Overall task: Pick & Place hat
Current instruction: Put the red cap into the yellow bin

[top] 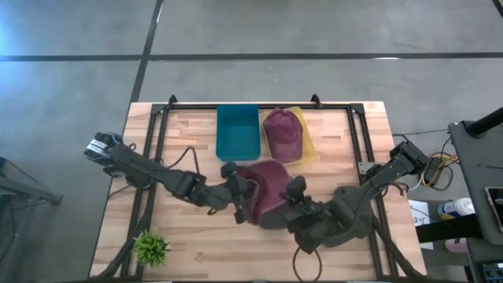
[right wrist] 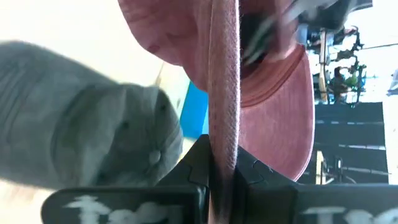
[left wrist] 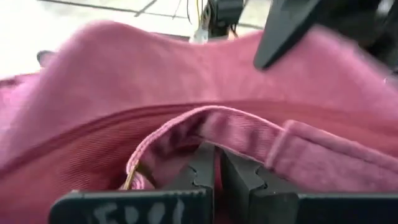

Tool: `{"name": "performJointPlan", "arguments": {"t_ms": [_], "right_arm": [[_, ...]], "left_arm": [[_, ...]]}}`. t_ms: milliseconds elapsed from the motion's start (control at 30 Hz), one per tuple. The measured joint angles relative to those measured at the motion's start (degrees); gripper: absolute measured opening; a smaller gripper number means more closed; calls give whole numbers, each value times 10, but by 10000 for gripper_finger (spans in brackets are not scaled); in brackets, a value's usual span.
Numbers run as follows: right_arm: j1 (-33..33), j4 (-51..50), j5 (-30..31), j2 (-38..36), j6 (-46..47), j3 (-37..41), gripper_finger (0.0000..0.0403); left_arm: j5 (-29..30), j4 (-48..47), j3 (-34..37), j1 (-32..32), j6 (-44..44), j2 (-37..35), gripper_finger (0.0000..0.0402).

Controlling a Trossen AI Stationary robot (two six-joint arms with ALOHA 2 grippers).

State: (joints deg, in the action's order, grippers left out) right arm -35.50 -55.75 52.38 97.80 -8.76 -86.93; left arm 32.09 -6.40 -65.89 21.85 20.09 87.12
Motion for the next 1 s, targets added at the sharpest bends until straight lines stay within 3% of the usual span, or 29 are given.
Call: {"name": "performJointPlan", "arguments": {"t_ms": [233,467,833,1000], "right_arm": [[8,51,-55,0,-18,-6,13],[6,51,-60,1,-19,-19,13],[1,17,-75,3,-26,-22,13],[2,20,-83,4,-36,-17,13]], "left_arm": [[12,0,6,-6,-24,32,21],[8,-6,27,-17,-36,36,21],[7,-104,-5,-8,-51,-27,21],[-43,-130,-7,-5,-18,-53,21]]}}
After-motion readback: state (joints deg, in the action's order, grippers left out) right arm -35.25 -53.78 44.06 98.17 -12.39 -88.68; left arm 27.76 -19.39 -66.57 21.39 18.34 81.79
